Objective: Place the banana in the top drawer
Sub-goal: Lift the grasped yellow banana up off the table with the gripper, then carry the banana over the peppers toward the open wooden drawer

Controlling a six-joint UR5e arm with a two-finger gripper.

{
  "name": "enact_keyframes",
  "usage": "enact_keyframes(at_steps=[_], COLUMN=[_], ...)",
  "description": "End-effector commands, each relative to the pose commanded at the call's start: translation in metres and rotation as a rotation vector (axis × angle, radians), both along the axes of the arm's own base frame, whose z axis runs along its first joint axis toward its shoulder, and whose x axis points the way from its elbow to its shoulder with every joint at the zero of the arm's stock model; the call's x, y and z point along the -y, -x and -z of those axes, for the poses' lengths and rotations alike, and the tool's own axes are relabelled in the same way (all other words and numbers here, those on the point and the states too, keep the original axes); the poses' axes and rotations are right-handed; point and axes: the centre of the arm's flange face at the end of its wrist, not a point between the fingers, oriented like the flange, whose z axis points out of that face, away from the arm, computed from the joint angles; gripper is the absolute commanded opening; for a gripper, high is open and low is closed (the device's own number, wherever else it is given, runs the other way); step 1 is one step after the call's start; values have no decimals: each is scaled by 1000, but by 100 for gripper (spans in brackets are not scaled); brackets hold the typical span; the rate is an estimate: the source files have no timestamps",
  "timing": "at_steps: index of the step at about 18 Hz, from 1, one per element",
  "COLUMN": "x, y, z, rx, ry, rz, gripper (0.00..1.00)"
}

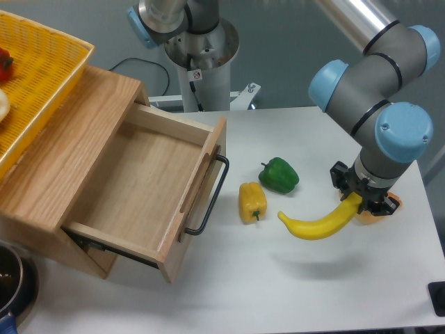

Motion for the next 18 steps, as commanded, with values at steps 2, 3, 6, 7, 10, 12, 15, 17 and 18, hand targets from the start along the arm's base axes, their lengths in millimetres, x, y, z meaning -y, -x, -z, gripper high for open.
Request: enact_keyframes(at_steps=[2, 3, 6, 7, 10, 12, 15, 17, 18], x=[0, 0, 10, 14, 23, 26, 28, 29, 31], y=[0, 1, -4, -8, -26, -39, -61, -77, -83], z=[-5, -11, -34, -47, -83, -102, -125, -142, -150], rx=[-6, -15, 2, 5, 19, 27, 37, 40, 46], ry=[-5, -7, -1, -1, 1, -12, -26, -41, -51], rz=[-2, -2, -12, -17, -38, -102, -210, -264, -277], gripper=[0, 0, 0, 0, 0, 0, 0, 0, 0])
